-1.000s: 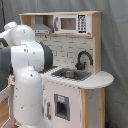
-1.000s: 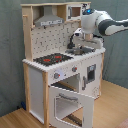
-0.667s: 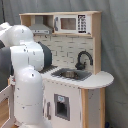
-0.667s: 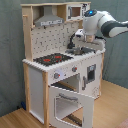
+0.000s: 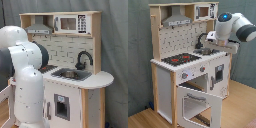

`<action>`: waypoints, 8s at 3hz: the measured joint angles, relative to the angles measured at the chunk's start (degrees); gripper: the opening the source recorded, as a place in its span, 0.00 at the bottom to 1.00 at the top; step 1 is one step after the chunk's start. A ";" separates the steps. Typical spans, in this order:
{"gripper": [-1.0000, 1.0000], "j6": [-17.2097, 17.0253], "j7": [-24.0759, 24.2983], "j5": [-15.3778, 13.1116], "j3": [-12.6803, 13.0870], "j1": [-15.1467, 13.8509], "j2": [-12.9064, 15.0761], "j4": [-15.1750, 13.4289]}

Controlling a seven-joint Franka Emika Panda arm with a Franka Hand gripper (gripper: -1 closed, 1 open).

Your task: Play with the kitchen

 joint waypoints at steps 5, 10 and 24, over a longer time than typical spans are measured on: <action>1.00 -4.35 7.32 -11.70 -0.16 21.32 -12.74 -0.94; 1.00 -1.87 5.06 -25.39 -0.62 25.00 -35.78 11.55; 1.00 15.05 88.27 -39.27 -1.79 24.05 -50.97 0.67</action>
